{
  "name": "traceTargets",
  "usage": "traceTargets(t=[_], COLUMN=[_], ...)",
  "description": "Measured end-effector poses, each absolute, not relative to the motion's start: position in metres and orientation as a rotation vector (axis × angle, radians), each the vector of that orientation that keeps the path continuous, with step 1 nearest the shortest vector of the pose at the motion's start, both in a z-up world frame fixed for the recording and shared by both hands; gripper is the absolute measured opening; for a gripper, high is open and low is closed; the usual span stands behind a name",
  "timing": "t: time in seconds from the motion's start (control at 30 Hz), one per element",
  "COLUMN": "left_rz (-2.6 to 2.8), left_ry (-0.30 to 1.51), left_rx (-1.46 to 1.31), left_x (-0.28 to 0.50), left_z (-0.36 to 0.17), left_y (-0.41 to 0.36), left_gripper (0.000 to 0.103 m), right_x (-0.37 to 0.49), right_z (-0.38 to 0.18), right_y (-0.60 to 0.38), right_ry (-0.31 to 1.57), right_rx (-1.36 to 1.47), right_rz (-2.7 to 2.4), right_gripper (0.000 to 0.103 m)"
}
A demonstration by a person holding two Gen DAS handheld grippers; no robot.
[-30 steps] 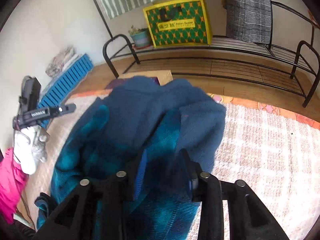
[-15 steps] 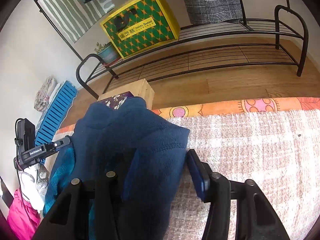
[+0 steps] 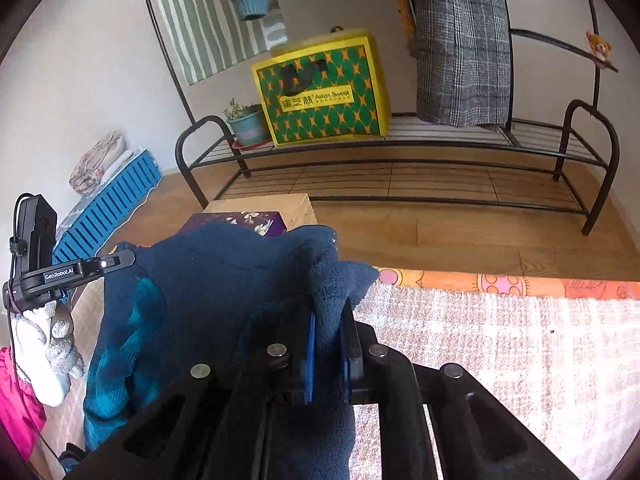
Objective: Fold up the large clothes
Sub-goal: 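Grasp the collar end with both tools and lift it up, then fold the lifted collar end over onto the folded bundle with both tools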
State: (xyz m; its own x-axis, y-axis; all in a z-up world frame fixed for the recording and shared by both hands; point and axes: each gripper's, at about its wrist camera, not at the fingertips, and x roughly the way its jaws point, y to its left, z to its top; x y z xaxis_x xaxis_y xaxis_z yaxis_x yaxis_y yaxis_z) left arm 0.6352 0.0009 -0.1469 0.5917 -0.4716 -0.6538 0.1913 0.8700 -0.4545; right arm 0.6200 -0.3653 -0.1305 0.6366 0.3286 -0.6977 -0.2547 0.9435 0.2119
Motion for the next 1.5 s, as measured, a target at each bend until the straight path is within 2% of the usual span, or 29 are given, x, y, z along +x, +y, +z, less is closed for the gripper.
traceTargets(t=[0.33, 0.57, 0.77, 0.97, 1.07, 1.17, 1.27, 1.3, 1.33, 1.4, 1.47, 1.5], left_rz=[-0.451, -0.467, -0.483, -0.490, -0.510, -0.536, -0.562, -0.561, -0.554, -0.528, -0.509, -0.508], left_ry=[0.769, 0.745, 0.784, 0.864, 0.911, 0.925, 0.929, 0.928, 0.924, 0.914, 0.944, 0.972], left_rx=[-0.316, -0.328, -0.349, -0.253, -0.191, -0.156, -0.213, -0.241, -0.281, -0.398, -0.508, -0.568], left_x=[0.547, 0.454, 0.366, 0.298, 0.272, 0.243, 0.222, 0.219, 0.219, 0.231, 0.255, 0.265], left_z=[-0.081, -0.053, -0.063, -0.089, -0.098, -0.098, -0.092, -0.091, -0.088, -0.085, -0.090, -0.096], left_y=[0.006, 0.020, 0.029, 0.023, 0.018, 0.021, 0.035, 0.042, 0.049, 0.067, 0.079, 0.083], left_gripper=[0.005, 0.005, 0.005, 0.005, 0.007, 0.013, 0.021, 0.028, 0.043, 0.061, 0.063, 0.063], right_x=[0.537, 0.443, 0.351, 0.280, 0.253, 0.237, 0.221, 0.217, 0.211, 0.205, 0.206, 0.208], right_z=[-0.061, -0.038, -0.045, -0.086, -0.100, -0.105, -0.103, -0.101, -0.099, -0.095, -0.094, -0.096], right_y=[-0.364, -0.356, -0.353, -0.353, -0.353, -0.358, -0.368, -0.374, -0.381, -0.395, -0.406, -0.410], right_ry=[0.726, 0.719, 0.746, 0.823, 0.841, 0.856, 0.860, 0.859, 0.857, 0.849, 0.847, 0.852], right_rx=[0.080, 0.067, 0.076, 0.078, 0.052, 0.049, 0.028, 0.035, 0.056, 0.132, 0.241, 0.299], right_rz=[0.383, 0.403, 0.410, 0.401, 0.391, 0.404, 0.381, 0.371, 0.362, 0.352, 0.362, 0.371], right_gripper=[0.007, 0.007, 0.007, 0.007, 0.008, 0.011, 0.016, 0.018, 0.027, 0.037, 0.052, 0.067])
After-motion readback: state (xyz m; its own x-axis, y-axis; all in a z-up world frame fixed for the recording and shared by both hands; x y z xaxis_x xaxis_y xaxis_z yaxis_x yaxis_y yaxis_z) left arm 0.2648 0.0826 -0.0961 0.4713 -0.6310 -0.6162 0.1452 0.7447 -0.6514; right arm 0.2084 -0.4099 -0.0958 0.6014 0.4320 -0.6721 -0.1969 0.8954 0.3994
